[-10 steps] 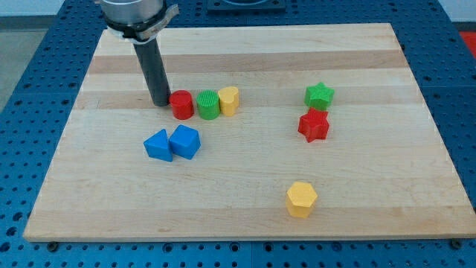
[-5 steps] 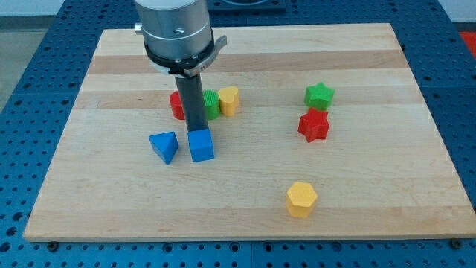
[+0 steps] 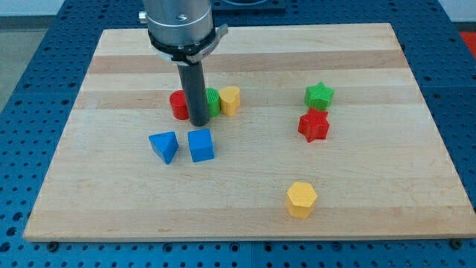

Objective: Adjust the red circle green circle and yellow heart in a line

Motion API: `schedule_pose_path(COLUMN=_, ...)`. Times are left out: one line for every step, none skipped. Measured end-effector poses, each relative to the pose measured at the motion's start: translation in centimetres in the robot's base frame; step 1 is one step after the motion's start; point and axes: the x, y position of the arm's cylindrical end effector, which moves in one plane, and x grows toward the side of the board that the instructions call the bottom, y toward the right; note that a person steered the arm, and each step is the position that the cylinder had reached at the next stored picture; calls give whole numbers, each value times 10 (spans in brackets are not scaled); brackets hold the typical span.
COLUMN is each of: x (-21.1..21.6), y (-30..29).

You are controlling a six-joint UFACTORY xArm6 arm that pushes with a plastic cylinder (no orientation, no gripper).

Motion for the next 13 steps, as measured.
schedule_pose_path(x=0, y=0)
schedule_pose_path(x=-2, y=0)
schedule_pose_path(x=-8, y=0)
schedule_pose_path(x=-6, y=0)
schedule_pose_path(x=15, y=-2)
schedule_pose_path(x=24, y=-14)
schedule_pose_path(x=23, y=-32)
schedule_pose_path(x=15, y=-45)
schedule_pose_path(x=-1, y=-48)
schedule_pose_path(x=-17, y=-48)
schedule_pose_path(x=-22, y=-48)
schedule_pose_path(x=0, y=-48)
schedule_pose_path(x=14, y=-44)
